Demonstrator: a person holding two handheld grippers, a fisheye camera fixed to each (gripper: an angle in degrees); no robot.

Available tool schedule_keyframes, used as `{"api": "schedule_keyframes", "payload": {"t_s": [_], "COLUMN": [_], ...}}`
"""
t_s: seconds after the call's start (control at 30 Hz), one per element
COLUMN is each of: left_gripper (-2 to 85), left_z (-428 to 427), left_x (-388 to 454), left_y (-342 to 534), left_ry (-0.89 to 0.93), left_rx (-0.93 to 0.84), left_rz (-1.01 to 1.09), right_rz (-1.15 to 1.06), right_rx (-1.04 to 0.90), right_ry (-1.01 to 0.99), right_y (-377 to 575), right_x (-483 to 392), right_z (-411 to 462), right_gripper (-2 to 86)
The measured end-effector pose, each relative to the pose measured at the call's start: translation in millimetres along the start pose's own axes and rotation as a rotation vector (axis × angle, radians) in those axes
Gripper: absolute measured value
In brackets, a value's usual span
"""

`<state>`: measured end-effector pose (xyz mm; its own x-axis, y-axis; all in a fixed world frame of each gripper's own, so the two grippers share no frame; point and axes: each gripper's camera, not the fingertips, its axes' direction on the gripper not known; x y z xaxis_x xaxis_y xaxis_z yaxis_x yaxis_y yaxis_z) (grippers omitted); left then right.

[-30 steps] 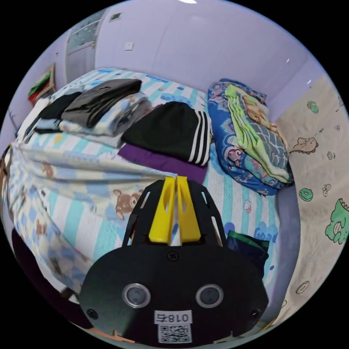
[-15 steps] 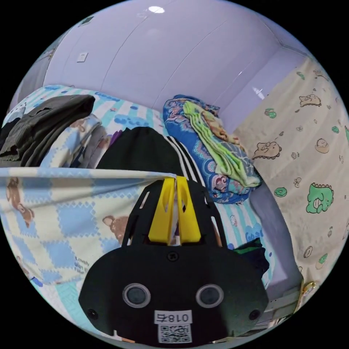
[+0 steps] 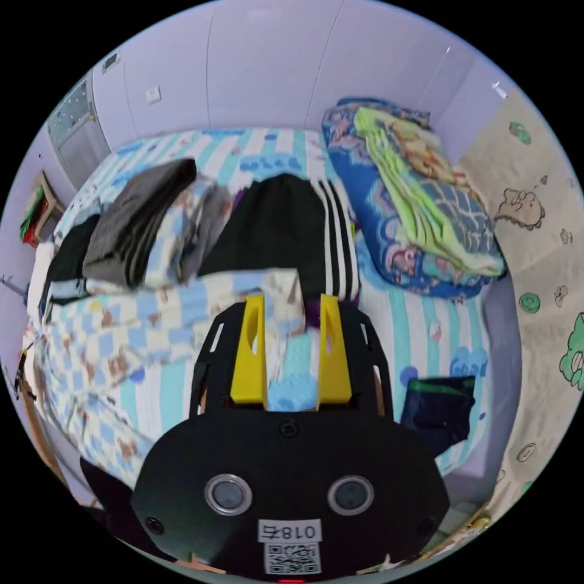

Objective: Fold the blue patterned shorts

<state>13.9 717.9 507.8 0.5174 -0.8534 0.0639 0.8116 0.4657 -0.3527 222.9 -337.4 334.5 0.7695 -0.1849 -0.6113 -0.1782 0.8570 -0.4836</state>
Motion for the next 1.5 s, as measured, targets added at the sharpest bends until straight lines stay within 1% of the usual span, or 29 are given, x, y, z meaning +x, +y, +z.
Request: {"api": "schedule_keyframes", "payload": {"t_s": [0.03, 0.1, 0.17, 0.2, 0.23, 0.27, 0.3, 0.37, 0.4, 0.47, 0.53, 0.63, 0.73, 0.9, 1.0, 1.07, 1.2, 1.27, 1.4, 1.5], "left_gripper": [11.4, 11.4, 11.5, 11.6, 11.6, 11.6, 11.5, 11.5, 11.5, 11.4, 11.3, 10.9, 10.6, 10.0, 10.0, 10.0, 9.9, 9.9, 9.9, 9.7], "left_z": [-19, -49, -74, -89, -100, -103, -110, -119, -123, -127, -129, -136, -145, -177, -195, -204, -219, -226, -248, -261], "left_x": [-8, -22, -38, -49, -61, -66, -77, -90, -95, -99, -100, -97, -93, -85, -84, -83, -79, -77, -75, -79], "left_y": [24, 68, 116, 149, 181, 196, 224, 259, 276, 296, 313, 324, 330, 341, 349, 352, 357, 358, 364, 372], "left_ry": [0.027, 0.079, 0.137, 0.167, 0.189, 0.199, 0.217, 0.247, 0.256, 0.271, 0.304, 0.317, 0.34, 0.345, 0.335, 0.326, 0.289, 0.285, 0.26, 0.247], "left_rx": [0.005, 0.037, 0.051, 0.063, 0.053, 0.043, 0.032, 0.029, 0.02, 0.007, -0.018, -0.033, -0.054, -0.045, -0.044, -0.042, -0.063, -0.069, -0.063, -0.064], "left_rz": [-0.003, -0.023, -0.057, -0.091, -0.132, -0.155, -0.204, -0.267, -0.294, -0.321, -0.35, -0.371, -0.378, -0.362, -0.354, -0.35, -0.322, -0.314, -0.298, -0.308], "right_rz": [-0.003, 0.035, 0.085, 0.099, 0.136, 0.19, 0.226, 0.393, 0.434, 0.585, 0.63, 0.651, 0.675, 0.687, 0.652, 0.593, 0.572, 0.572, 0.583, 0.612], "right_rx": [-0.06, -0.036, 0.018, 0.027, 0.046, 0.065, 0.071, 0.091, 0.093, 0.138, 0.148, 0.144, 0.188, 0.152, 0.114, 0.113, 0.097, 0.115, 0.167, 0.115], "right_ry": [-0.017, -0.102, -0.27, -0.309, -0.376, -0.436, -0.465, -0.59, -0.619, -0.727, -0.781, -0.837, -0.899, -0.792, -0.692, -0.593, -0.564, -0.539, -0.571, -0.508], "right_y": [28, 85, 177, 203, 254, 305, 330, 424, 445, 514, 543, 566, 576, 582, 585, 587, 591, 598, 615, 629], "right_x": [20, 52, 93, 102, 119, 135, 144, 176, 183, 207, 215, 221, 225, 226, 225, 221, 218, 217, 218, 222], "right_z": [6, 7, 9, 10, 13, 18, 21, 40, 46, 70, 90, 122, 145, 158, 153, 148, 159, 155, 145, 157], "right_gripper": [13.5, 13.5, 13.4, 13.4, 13.4, 13.4, 13.5, 13.5, 13.5, 13.7, 13.7, 14.1, 14.3, 13.5, 11.3, 8.1, 5.9, 2.8, 0.9, 0.5]}}
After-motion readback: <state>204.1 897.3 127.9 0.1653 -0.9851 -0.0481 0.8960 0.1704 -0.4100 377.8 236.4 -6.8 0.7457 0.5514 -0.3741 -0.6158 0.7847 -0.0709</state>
